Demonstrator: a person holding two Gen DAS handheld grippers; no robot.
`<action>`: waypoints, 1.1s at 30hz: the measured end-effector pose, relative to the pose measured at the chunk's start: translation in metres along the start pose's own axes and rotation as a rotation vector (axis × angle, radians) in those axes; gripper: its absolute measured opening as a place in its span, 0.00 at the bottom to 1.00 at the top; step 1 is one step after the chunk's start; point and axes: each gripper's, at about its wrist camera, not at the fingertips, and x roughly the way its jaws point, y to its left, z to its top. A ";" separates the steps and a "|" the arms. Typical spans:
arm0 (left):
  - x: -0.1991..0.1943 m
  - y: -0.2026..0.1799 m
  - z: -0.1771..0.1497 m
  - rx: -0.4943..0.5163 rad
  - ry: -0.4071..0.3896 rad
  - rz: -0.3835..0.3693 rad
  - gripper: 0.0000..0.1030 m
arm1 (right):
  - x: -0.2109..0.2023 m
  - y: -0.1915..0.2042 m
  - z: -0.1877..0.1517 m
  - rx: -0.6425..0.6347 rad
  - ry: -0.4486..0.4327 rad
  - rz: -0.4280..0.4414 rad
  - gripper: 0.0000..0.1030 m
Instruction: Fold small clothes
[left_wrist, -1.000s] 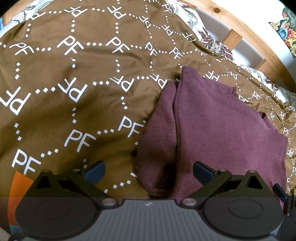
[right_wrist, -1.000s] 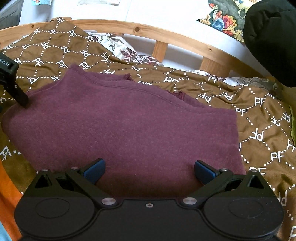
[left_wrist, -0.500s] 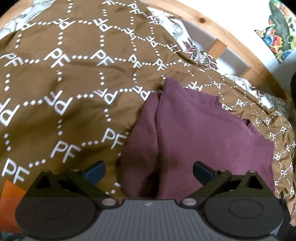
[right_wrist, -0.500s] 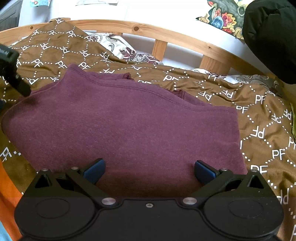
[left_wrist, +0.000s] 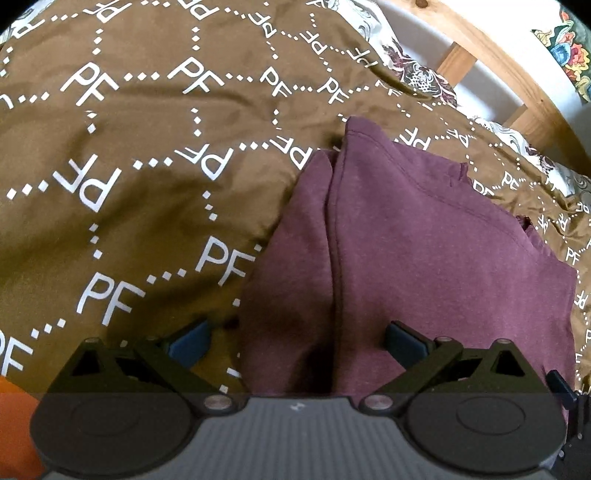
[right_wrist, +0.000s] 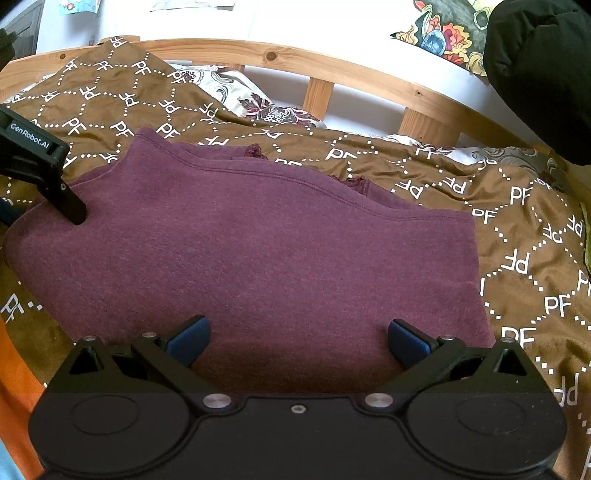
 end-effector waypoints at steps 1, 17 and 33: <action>0.000 0.000 0.000 0.001 0.001 0.002 0.99 | 0.000 0.000 0.000 0.000 0.000 0.000 0.99; 0.004 0.001 0.003 -0.005 0.008 0.005 0.99 | 0.000 0.000 0.000 0.003 0.001 0.002 0.99; -0.016 -0.006 -0.003 0.031 -0.024 -0.118 0.15 | 0.001 -0.003 0.001 0.011 0.015 0.009 0.99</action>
